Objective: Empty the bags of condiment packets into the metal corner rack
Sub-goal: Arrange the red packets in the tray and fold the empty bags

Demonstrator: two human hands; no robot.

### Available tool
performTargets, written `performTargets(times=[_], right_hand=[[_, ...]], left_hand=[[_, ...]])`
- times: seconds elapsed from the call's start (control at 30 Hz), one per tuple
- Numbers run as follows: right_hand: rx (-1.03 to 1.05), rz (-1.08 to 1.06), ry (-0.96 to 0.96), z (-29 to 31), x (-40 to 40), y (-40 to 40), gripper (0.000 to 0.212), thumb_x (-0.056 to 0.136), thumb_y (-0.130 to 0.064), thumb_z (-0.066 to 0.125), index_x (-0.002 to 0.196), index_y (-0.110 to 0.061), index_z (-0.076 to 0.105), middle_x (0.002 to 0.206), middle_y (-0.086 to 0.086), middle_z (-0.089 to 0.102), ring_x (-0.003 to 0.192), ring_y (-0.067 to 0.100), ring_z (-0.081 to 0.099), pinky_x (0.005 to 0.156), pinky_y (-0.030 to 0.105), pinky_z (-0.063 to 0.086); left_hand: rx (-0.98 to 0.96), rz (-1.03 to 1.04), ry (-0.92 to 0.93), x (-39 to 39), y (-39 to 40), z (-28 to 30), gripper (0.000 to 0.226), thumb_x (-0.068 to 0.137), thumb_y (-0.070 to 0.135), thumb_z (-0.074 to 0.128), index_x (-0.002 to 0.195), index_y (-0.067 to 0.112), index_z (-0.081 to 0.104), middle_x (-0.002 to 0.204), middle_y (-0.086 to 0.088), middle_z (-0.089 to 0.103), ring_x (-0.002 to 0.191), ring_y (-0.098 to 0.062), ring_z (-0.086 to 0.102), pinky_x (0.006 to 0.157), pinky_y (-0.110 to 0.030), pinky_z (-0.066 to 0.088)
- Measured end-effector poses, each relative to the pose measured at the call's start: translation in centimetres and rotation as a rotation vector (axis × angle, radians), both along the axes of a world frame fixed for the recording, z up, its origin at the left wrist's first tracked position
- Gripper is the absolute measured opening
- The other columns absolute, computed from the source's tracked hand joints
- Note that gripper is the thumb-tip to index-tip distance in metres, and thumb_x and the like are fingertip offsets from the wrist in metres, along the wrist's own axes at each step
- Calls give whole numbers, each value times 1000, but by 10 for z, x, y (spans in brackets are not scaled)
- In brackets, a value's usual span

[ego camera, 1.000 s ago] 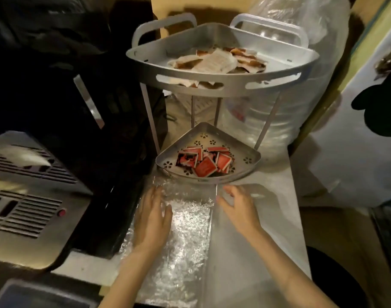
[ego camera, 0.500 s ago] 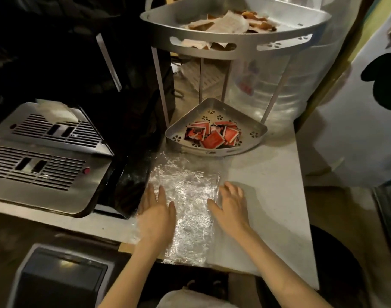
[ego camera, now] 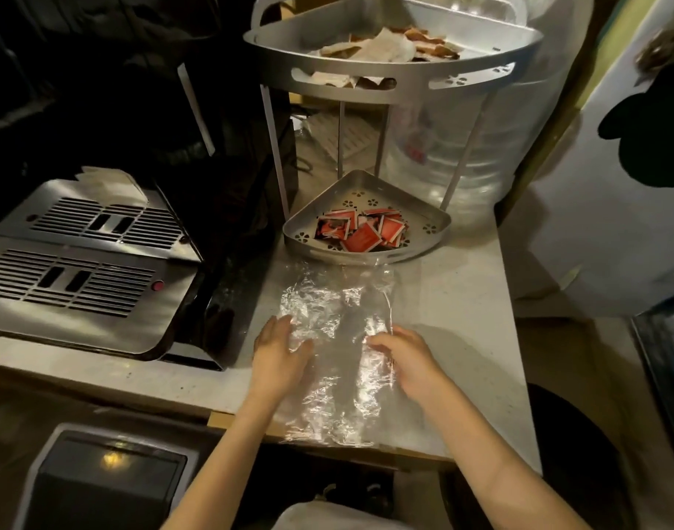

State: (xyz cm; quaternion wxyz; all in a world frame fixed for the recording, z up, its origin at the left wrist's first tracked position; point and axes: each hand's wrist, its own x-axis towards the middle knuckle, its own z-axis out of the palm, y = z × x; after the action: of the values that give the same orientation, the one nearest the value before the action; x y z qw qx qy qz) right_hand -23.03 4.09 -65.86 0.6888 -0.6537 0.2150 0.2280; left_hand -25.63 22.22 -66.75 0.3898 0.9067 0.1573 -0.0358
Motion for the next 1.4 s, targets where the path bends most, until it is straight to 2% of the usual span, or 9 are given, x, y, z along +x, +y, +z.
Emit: performTargets(times=[0.17,0.23,0.37,0.67,0.87,1.07,1.2,1.3,1.4], right_hand=[[30,-13,-52,14,11,-25,12,77,-1,63,73,-12,66,66,-2,65,68,10,62,74,18,48],[96,-24,-56,21,15,-35,9,77,-1,63,82,-8,67,71,1,67,68,13,63,77,23,52],[321,-112,-40,31,19,-51,16,79,4,54,84,-7,64,61,1,65,50,11,62,47,20,51],[152,6,-122,35,22,-71,22,85,4,45,69,-7,54,59,3,59,52,12,56,47,21,47],[331,98,-116,41,22,-82,29,86,8,46,103,-8,63,66,7,73,55,16,69,46,25,55],[266,202,-124,42,23,-88,17,81,-7,53,71,-12,66,69,-1,71,60,12,68,48,24,52],[409,135,-60,40,31,-94,33,70,-31,46,62,-10,71,65,7,69,58,20,66,53,26,53],[239,223,-108,37,38,-99,39,71,-44,45,66,-11,64,74,7,63,70,20,60,73,35,45],[39,434,-177,45,39,-96,14,60,-19,56,73,-19,60,87,1,61,76,15,57,71,30,44]], left_hand=[[-444,218,132,10,8,16,81,73,40,72,138,12,34,139,-12,42,121,-28,46,100,-37,40],[-625,132,204,14,12,18,92,54,55,78,128,9,48,128,-17,54,104,-27,55,87,-38,47],[-1021,-45,359,18,12,21,41,68,34,69,100,10,67,98,-10,66,80,-20,57,72,-30,47],[-929,-79,221,32,3,35,4,81,5,59,81,2,56,76,-1,70,65,-4,63,52,-8,47],[-990,-143,171,38,3,44,32,86,-4,48,102,20,61,66,10,73,63,2,67,57,-9,48],[-1067,-128,165,40,-5,53,26,86,-5,40,69,6,56,46,8,62,45,0,61,44,-11,47],[-1238,-147,208,43,6,43,22,70,15,51,57,9,68,57,-4,64,57,-17,61,50,-19,51],[-1294,-294,240,44,11,42,33,51,35,68,64,4,69,68,-10,68,66,-17,66,64,-24,55],[-1311,-386,428,47,10,44,42,55,35,79,84,7,67,88,-17,68,58,-18,66,49,-24,54]])
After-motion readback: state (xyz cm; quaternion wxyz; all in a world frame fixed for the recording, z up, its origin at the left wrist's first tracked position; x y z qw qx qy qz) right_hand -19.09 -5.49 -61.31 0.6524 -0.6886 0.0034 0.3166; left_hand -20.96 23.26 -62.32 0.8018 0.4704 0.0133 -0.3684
